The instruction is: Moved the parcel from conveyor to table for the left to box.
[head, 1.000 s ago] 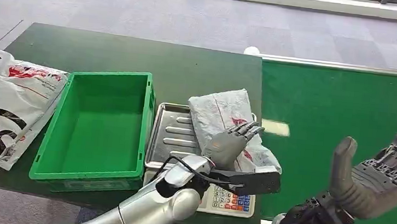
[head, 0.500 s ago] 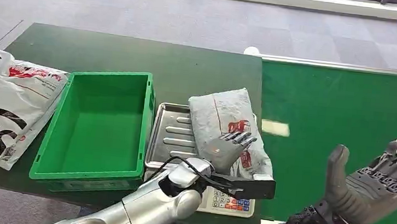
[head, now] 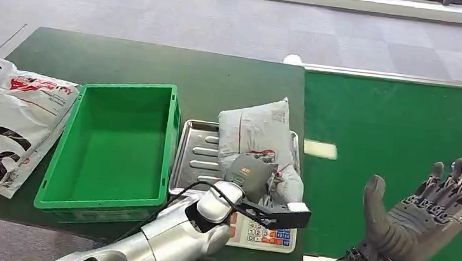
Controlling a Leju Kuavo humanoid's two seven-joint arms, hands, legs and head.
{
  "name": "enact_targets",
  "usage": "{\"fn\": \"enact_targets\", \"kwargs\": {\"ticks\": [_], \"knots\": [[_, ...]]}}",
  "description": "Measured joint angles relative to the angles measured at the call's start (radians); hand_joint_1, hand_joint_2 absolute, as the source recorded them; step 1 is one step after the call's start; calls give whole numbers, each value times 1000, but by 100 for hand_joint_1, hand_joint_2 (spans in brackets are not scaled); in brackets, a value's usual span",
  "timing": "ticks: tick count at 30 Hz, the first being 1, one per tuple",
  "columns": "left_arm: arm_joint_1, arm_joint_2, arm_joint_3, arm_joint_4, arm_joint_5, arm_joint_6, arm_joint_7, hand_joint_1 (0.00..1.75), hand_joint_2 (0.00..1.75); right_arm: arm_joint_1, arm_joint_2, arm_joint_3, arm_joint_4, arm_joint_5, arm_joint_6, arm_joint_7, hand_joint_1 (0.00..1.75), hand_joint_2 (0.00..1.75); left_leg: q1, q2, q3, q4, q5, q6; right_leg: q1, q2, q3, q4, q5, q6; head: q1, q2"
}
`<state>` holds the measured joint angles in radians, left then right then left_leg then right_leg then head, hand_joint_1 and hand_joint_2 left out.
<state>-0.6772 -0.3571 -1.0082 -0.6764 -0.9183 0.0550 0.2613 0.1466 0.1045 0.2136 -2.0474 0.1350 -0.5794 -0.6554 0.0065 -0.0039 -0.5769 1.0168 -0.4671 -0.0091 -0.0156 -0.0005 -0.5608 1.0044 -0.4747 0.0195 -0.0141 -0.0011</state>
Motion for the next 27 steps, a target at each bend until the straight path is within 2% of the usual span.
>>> {"fn": "enact_targets", "kwargs": {"ticks": [7, 11, 14, 18, 27], "knots": [[48, 5, 114, -74, -131, -24, 23, 175, 175, 12, 2, -9, -1, -13, -3, -13, 0, 175, 0, 0, 0, 0, 0, 0, 0, 0, 0, 0, 0, 0, 0, 0], [78, 10, 197, -127, -152, 29, -47, 175, 175, 10, 2, -9, -1, -23, -39, -23, 0, 175, 0, 0, -1, 0, 0, 0, 0, 0, -1, 0, 0, 0, 0, 0], [114, 34, 286, -264, -111, 90, -94, 175, 175, 11, -2, -11, -2, -34, -77, -33, 0, 175, 0, 1, -2, 0, 0, 0, 0, 1, -2, 0, 0, 0, 0, 0], [136, 76, 405, -463, -95, 42, -108, 175, 175, 12, -10, -12, -5, -42, -89, -36, 0, 175, 0, 1, -2, 0, 0, 0, 0, 1, -3, 0, 0, -1, 0, 0], [179, 103, 471, -595, -106, 42, -119, 175, 175, 11, -13, -12, -7, -42, -94, -37, 0, 175, 0, 1, -4, 0, 1, -1, 0, 0, -3, 0, 0, -1, 0, 0]]}}
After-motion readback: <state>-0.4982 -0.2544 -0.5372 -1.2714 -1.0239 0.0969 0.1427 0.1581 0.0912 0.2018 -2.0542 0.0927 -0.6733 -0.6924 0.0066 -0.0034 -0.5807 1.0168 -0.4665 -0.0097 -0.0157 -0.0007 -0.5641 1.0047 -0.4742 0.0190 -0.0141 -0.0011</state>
